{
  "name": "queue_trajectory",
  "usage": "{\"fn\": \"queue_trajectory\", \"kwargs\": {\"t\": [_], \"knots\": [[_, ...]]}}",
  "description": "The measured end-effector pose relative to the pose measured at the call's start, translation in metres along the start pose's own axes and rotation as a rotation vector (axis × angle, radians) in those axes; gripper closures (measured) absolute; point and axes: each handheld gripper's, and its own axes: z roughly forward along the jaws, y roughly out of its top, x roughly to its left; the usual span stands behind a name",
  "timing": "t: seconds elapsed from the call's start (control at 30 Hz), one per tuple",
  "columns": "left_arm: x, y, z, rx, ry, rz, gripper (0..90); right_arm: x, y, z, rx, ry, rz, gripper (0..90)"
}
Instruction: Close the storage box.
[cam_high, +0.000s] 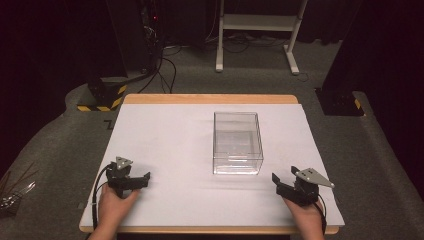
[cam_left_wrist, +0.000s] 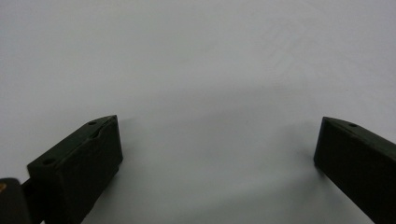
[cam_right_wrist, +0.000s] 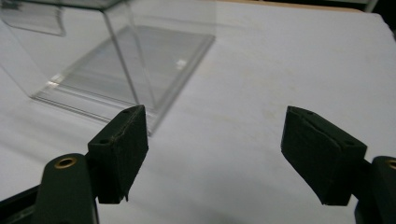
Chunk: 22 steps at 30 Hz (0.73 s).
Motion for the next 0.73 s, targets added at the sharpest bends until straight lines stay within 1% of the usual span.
{"fn": "queue_trajectory", "kwargs": {"t": [0.17,0.3,0.33,0.37,0.4,0.43,0.47,0.5,0.57,0.67,0.7,0.73], "knots": [[0.0,0.0,0.0,0.0,0.0,0.001,1.3,-0.018,-0.014,-0.002,0.042,-0.055,0.018,23.6],[0.0,0.0,0.0,0.0,0.0,0.001,1.3,-0.027,-0.025,0.001,0.087,-0.078,0.028,23.6],[0.0,0.0,0.0,0.0,0.001,0.001,1.3,-0.028,-0.026,0.001,0.092,-0.074,0.039,23.6],[0.0,0.0,0.0,0.0,0.0,0.001,1.3,-0.028,-0.026,0.0,0.084,-0.072,0.036,23.8],[0.0,0.0,0.0,0.0,0.001,0.001,1.3,-0.027,-0.027,0.0,0.08,-0.069,0.027,23.9],[0.0,0.0,0.0,0.0,0.001,0.002,1.3,-0.026,-0.027,0.001,0.089,-0.066,0.028,24.0],[0.0,0.0,0.0,-0.001,0.001,0.002,1.4,-0.025,-0.028,0.002,0.096,-0.069,0.018,24.0],[0.0,0.0,0.0,-0.001,0.002,0.002,1.4,-0.025,-0.028,0.002,0.094,-0.07,0.005,24.6],[0.0,0.0,0.0,-0.001,0.001,0.0,1.4,-0.024,-0.028,0.001,0.09,-0.07,0.001,25.0],[0.0,0.0,0.0,0.0,0.001,0.002,1.4,-0.027,-0.028,0.001,0.083,-0.055,0.025,25.0],[0.0,0.0,0.0,0.0,0.001,0.002,1.4,-0.028,-0.028,0.0,0.082,-0.053,0.042,25.1],[0.0,0.0,0.0,0.0,0.001,0.001,1.4,-0.029,-0.029,0.0,0.079,-0.05,0.043,25.1]]}}
